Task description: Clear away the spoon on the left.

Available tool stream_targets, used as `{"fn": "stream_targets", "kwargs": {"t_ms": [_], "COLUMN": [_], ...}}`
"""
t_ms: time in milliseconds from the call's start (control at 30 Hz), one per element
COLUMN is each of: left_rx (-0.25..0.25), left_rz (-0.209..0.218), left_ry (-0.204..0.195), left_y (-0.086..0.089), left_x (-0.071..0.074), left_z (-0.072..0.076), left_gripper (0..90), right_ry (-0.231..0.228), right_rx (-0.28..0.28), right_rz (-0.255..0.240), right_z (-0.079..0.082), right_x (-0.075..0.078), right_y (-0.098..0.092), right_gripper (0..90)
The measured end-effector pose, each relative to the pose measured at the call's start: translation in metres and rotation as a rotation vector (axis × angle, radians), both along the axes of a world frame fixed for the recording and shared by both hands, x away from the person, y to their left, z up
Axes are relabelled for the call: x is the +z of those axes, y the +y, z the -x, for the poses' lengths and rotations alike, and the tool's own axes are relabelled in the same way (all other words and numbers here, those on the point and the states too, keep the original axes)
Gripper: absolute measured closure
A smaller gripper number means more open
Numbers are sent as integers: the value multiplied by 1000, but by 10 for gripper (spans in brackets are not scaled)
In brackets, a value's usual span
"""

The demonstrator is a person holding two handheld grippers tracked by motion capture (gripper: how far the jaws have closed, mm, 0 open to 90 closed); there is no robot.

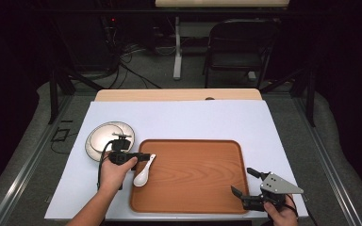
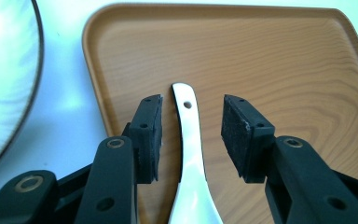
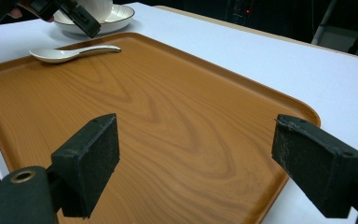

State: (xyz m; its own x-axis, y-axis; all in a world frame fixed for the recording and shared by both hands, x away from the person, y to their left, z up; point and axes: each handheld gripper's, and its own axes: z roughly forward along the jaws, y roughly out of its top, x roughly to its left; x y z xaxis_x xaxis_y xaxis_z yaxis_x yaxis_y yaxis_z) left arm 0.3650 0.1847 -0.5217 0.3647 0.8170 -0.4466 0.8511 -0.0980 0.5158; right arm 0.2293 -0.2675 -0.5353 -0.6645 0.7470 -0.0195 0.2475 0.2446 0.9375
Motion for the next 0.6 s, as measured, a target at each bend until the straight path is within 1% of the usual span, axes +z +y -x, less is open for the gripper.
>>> {"fn": "stream_targets", "kwargs": {"t_ms": [100, 133, 167, 200, 333, 367, 400, 433, 600], "left_rx": [-6, 0, -3, -3, -5, -3, -3, 0, 1], "left_rz": [-21, -27, -52, -52, -61, -71, -71, -87, -122], "left_ry": [-34, -50, -79, -79, -115, -140, -140, -163, -215], "left_y": [1, 1, 2, 2, 4, 5, 5, 6, 11], "left_x": [6, 8, 13, 13, 19, 21, 21, 23, 29], "left_z": [1, 2, 4, 4, 6, 8, 8, 9, 12], "left_gripper": [581, 576, 561, 556, 533, 506, 492, 469, 445], "right_ry": [-1, -2, -1, -1, 0, 0, 0, 1, 2], "right_rx": [0, 1, 0, 0, 0, 0, 0, -1, -1], "right_rz": [1, 3, 2, 2, 1, 1, 1, 1, 1], "right_z": [0, 0, 0, 0, 0, 0, 0, 0, 0], "right_x": [0, 0, 0, 0, 0, 0, 0, 0, 0], "right_y": [0, 0, 0, 0, 0, 0, 0, 0, 0], "right_gripper": [144, 144, 144, 144, 144, 144, 144, 144, 144]}}
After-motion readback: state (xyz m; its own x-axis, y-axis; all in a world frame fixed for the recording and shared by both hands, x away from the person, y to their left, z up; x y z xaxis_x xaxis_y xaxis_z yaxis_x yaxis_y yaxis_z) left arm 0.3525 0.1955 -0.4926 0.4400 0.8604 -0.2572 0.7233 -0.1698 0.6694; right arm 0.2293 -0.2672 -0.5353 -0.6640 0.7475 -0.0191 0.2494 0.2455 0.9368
